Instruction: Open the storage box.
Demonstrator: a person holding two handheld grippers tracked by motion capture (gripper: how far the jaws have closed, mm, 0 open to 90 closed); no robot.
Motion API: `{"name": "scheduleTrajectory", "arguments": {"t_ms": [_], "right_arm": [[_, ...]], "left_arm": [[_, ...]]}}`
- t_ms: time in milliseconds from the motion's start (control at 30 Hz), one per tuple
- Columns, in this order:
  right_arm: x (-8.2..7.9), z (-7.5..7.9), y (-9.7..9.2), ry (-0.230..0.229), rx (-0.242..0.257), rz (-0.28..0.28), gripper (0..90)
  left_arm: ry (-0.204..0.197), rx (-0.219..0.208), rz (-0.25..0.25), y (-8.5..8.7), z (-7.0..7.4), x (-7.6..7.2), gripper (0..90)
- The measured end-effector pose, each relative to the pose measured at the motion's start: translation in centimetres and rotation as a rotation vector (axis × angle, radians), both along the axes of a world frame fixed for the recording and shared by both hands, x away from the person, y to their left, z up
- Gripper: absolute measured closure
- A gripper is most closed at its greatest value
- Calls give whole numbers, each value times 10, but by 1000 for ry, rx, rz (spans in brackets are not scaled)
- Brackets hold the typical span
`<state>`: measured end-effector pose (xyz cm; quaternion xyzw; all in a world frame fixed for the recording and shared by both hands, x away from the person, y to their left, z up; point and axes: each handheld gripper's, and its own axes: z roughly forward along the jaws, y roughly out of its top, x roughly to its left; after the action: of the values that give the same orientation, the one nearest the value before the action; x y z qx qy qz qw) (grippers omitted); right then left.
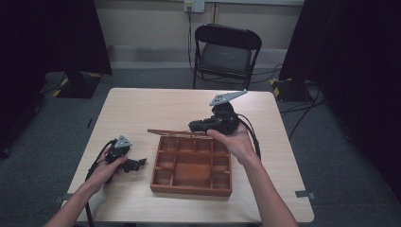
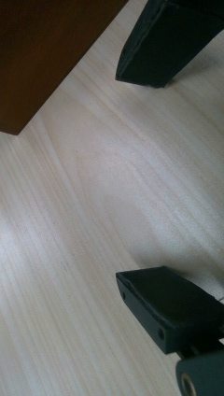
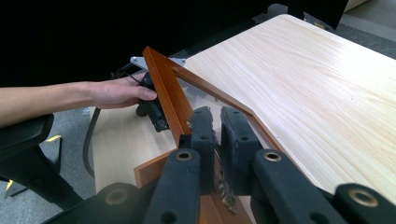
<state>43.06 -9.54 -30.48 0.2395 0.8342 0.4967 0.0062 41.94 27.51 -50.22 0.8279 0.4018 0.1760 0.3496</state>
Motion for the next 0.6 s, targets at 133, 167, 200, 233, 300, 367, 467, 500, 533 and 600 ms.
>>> {"name": "scheduleTrajectory", "arguments": {"t_ms": [133, 167, 200, 233, 300, 367, 467, 500, 533, 600], "right_arm": [[0, 0, 0, 1, -1, 1, 842], [0, 0, 0, 1, -1, 1, 842], [0, 0, 0, 1, -2, 2, 842], [0, 0, 0, 1, -2, 2, 842], [0, 0, 0, 1, -2, 2, 842], [0, 0, 0, 1, -3, 2, 842], [0, 0, 0, 2, -2, 1, 842], [0, 0, 0, 2, -2, 2, 842], [0, 0, 0, 3, -1, 1, 842], [0, 0, 0, 4, -1, 0, 842]], "left_arm": [[0, 0, 0, 0, 0, 0, 44], [0, 0, 0, 0, 0, 0, 43], [0, 0, 0, 0, 0, 0, 44], [0, 0, 0, 0, 0, 0, 43], [0, 1, 0, 0, 0, 0, 43], [0, 0, 0, 0, 0, 0, 43], [0, 1, -1, 0, 0, 0, 44], [0, 3, -2, 0, 0, 0, 44], [0, 0, 0, 0, 0, 0, 43], [0, 4, -2, 0, 0, 0, 44]]}}
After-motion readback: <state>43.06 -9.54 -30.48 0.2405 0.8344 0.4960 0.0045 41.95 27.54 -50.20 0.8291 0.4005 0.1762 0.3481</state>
